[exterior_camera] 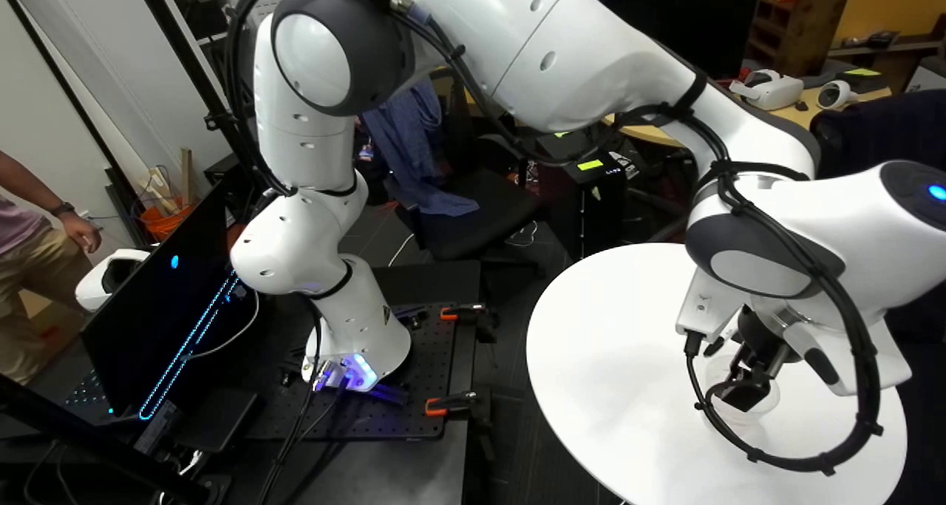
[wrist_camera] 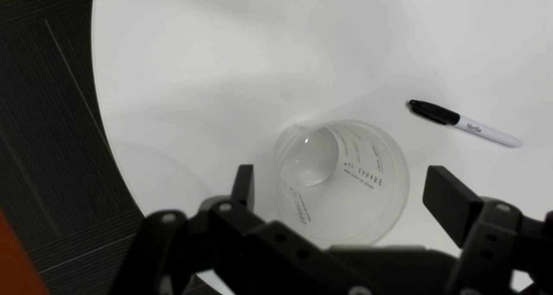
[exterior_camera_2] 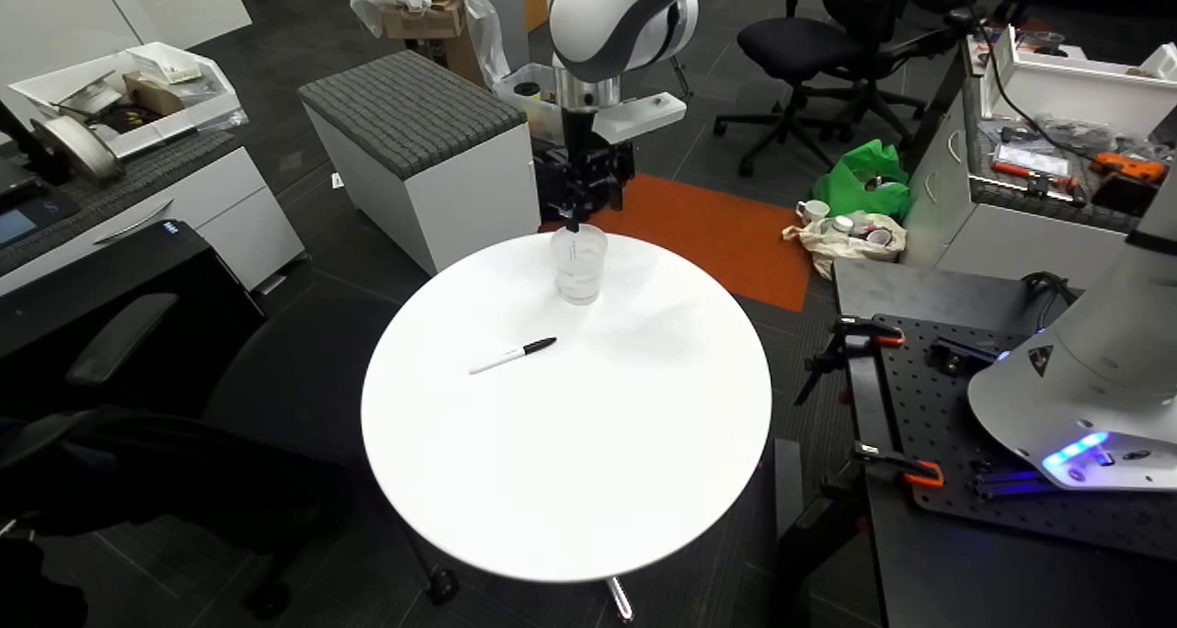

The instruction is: Move the cup to the right, place the pen inside the cup

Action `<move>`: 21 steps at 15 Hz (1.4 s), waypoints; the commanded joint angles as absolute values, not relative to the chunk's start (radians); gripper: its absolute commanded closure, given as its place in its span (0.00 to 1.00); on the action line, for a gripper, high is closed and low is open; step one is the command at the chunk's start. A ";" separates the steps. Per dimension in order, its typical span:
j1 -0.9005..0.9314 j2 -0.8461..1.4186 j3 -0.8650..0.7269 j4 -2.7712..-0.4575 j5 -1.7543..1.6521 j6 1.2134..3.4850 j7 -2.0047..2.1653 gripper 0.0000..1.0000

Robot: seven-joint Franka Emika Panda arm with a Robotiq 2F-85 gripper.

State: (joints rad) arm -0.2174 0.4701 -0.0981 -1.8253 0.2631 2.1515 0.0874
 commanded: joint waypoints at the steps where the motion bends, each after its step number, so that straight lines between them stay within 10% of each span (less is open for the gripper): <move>1: -0.178 0.340 -0.112 -1.956 0.241 2.198 0.122 0.00; 21: -0.030 0.210 -0.071 -2.063 -0.096 2.437 0.053 0.00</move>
